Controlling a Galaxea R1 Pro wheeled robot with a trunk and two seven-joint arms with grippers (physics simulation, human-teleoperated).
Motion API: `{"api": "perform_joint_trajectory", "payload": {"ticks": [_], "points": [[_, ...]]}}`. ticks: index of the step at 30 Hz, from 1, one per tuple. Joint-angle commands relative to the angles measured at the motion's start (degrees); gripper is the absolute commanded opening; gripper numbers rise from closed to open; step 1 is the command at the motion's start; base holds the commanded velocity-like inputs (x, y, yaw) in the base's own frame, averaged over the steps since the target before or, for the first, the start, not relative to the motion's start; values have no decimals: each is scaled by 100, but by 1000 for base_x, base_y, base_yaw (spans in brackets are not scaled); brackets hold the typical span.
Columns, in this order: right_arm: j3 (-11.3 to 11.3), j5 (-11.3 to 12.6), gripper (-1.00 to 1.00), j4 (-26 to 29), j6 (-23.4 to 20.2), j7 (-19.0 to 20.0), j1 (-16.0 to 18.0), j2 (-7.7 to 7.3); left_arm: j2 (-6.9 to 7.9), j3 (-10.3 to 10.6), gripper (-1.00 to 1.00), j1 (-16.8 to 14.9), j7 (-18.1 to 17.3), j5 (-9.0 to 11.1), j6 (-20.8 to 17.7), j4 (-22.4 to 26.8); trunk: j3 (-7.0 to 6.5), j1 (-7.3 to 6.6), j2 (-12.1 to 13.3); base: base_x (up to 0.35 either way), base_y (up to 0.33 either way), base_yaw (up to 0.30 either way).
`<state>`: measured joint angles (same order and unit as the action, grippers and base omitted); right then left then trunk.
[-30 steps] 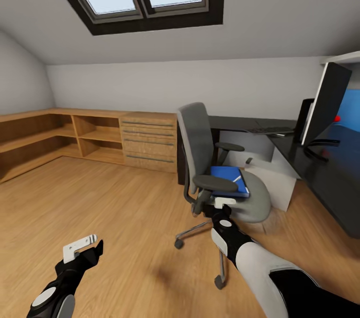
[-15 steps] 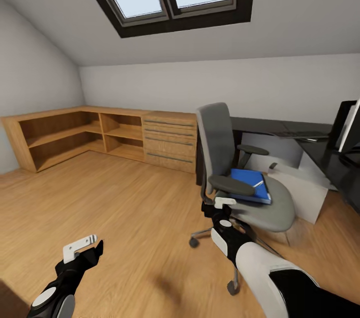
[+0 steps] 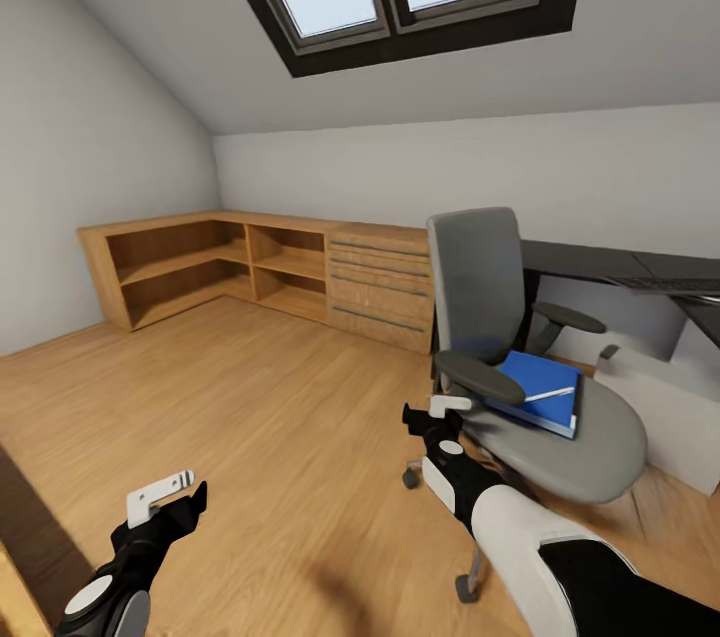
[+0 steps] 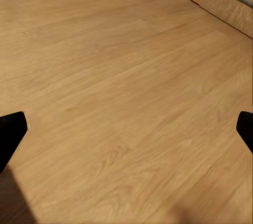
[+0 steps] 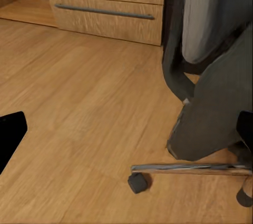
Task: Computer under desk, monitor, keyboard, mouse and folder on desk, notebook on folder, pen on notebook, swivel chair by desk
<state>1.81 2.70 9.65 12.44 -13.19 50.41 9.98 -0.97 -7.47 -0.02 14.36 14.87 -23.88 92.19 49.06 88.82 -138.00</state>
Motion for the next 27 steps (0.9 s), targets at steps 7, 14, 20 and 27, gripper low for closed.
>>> {"api": "perform_joint_trajectory", "payload": {"ticks": [7, 14, 20, 27], "points": [[21, 29, 100, -7, 21, -20, 4, 1, -3, -1, 100, -3, 32, 52, -21, 10, 5, -1, -2, 3, 0, 139], [21, 29, 100, -4, 21, -19, 6, 1, 0, 0, 100, -3, 32, 51, -23, 10, 5, -1, -2, -151, 0, 16], [14, 29, 100, -2, 24, -17, 6, 1, 0, 0, 100, -3, 32, 51, -26, 10, -6, -1, -2, -225, 0, -56], [13, 29, 100, -1, 29, -17, 5, 1, 0, 0, 100, -3, 32, 51, -27, 10, -43, -1, -2, -25, 0, -211]]}}
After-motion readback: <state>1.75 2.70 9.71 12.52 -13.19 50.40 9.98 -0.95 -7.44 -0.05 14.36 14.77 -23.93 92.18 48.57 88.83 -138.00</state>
